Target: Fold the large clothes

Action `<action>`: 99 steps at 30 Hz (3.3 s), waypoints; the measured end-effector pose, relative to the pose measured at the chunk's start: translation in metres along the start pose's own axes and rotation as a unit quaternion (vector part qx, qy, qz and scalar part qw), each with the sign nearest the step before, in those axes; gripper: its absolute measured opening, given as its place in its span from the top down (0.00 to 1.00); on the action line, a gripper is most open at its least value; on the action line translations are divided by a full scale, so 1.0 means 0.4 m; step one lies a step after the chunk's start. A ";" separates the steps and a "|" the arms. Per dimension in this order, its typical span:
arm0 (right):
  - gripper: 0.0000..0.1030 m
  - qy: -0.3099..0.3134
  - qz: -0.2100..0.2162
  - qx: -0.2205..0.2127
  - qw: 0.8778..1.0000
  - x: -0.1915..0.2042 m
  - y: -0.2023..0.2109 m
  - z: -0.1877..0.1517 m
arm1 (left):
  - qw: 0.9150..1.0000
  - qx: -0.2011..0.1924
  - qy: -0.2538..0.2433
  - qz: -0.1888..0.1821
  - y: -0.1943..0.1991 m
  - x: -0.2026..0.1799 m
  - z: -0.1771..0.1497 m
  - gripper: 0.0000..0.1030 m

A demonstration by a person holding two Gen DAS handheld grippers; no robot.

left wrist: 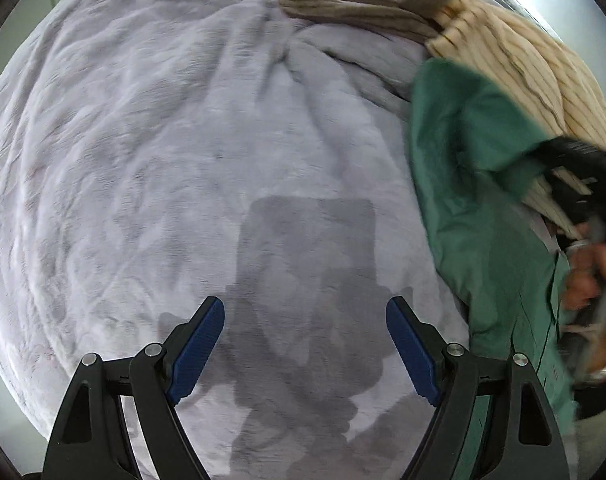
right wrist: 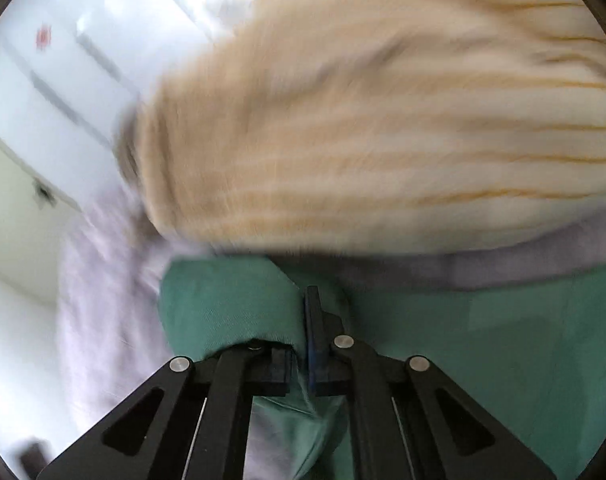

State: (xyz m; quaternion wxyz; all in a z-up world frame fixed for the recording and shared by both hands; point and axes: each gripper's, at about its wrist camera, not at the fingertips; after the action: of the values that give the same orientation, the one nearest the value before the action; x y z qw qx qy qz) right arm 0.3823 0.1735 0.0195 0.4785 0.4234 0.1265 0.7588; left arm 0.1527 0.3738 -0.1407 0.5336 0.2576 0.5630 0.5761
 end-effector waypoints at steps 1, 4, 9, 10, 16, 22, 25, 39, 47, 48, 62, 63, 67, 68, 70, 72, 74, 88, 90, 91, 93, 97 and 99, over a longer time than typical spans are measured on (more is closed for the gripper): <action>0.95 -0.020 0.007 -0.025 0.999 -0.022 0.065 0.014 | 1.000 0.003 -0.010 0.000 -0.006 -0.017 0.000 0.19; 0.95 -0.059 0.016 -0.063 0.996 -0.078 0.185 0.033 | 1.000 0.008 -0.027 -0.006 -0.017 -0.056 -0.001 0.19; 0.95 -0.138 0.003 -0.101 0.985 -0.229 0.410 -0.007 | 0.997 0.016 -0.078 -0.017 -0.033 -0.142 -0.001 0.19; 0.95 -0.154 -0.006 -0.107 0.982 -0.260 0.445 -0.015 | 0.996 0.018 -0.088 -0.021 -0.036 -0.160 -0.004 0.19; 0.94 -0.246 -0.114 -0.097 0.958 -0.521 0.627 -0.134 | 0.989 0.039 -0.140 -0.027 -0.085 -0.262 -0.017 0.19; 0.84 -0.215 -0.096 0.035 0.971 -0.596 0.550 -0.264 | 0.985 0.058 -0.161 -0.017 -0.120 -0.321 -0.050 0.19; 0.28 -0.215 -0.036 0.049 0.975 -0.581 0.480 -0.293 | 0.983 0.061 -0.171 -0.013 -0.126 -0.351 -0.058 0.19; 0.50 -0.328 0.059 0.015 0.943 -0.611 0.321 -0.327 | 0.986 0.071 -0.153 -0.001 -0.199 -0.422 -0.113 0.19; 0.48 -0.369 0.059 0.012 0.928 -0.630 0.347 -0.406 | 0.988 0.069 -0.141 0.009 -0.198 -0.390 -0.110 0.19; 0.48 -0.375 0.065 0.006 0.925 -0.631 0.337 -0.404 | 0.988 0.069 -0.139 0.009 -0.198 -0.387 -0.108 0.19; 0.96 -0.378 0.201 -0.126 0.895 -0.586 0.403 -0.253 | 0.990 0.022 -0.131 0.038 -0.259 -0.455 -0.085 0.19; 0.96 -0.366 0.204 -0.138 0.898 -0.584 0.433 -0.237 | 0.990 0.020 -0.130 0.042 -0.261 -0.450 -0.077 0.19; 0.96 -0.313 0.147 -0.171 0.923 -0.621 0.566 -0.217 | 0.990 0.017 -0.130 0.050 -0.258 -0.425 -0.051 0.19; 0.96 -0.311 0.131 -0.169 0.926 -0.638 0.579 -0.228 | 0.989 0.018 -0.140 0.047 -0.256 -0.425 -0.048 0.19; 0.96 -0.321 0.087 -0.156 0.930 -0.683 0.590 -0.269 | 0.986 0.018 -0.162 0.044 -0.247 -0.424 -0.048 0.16; 0.96 -0.340 0.046 -0.136 0.929 -0.732 0.589 -0.332 | 0.978 0.026 -0.205 0.038 -0.237 -0.430 -0.054 0.16; 0.96 -0.360 0.016 -0.122 0.925 -0.774 0.588 -0.401 | 0.967 0.038 -0.249 0.037 -0.225 -0.425 -0.059 0.16; 0.93 -0.373 -0.080 -0.088 0.920 -0.816 0.618 -0.514 | 0.966 0.056 -0.249 -0.041 -0.212 -0.517 0.115 0.16; 0.92 -0.356 -0.102 -0.073 0.926 -0.808 0.617 -0.505 | 0.961 0.063 -0.266 -0.046 -0.271 -0.577 0.132 0.16; 0.88 -0.360 -0.094 -0.065 0.926 -0.802 0.613 -0.502 | 0.959 0.067 -0.270 -0.044 -0.289 -0.594 0.134 0.16; 0.87 -0.353 -0.063 -0.051 0.932 -0.776 0.618 -0.511 | 0.955 0.077 -0.282 -0.044 -0.345 -0.647 0.155 0.16; 0.55 -0.331 0.051 -0.027 0.942 -0.633 0.557 -0.509 | 0.949 0.104 -0.292 -0.050 -0.410 -0.707 0.177 0.16; 0.44 -0.321 0.112 -0.007 0.940 -0.541 0.471 -0.500 | 0.946 0.125 -0.295 -0.045 -0.436 -0.724 0.179 0.16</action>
State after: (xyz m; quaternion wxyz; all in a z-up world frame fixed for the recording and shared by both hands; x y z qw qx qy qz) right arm 0.1529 -0.0603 -0.1029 0.4088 0.6524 -0.0873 0.6321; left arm 0.3597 0.1031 -0.1970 0.6649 0.4545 0.4591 0.3749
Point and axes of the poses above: each gripper's, at about its wrist camera, not at the fingertips, and y roughly against the way its jaws point, x to its left, z to its top, and after that the axes turned 4 degrees about y, right-handed
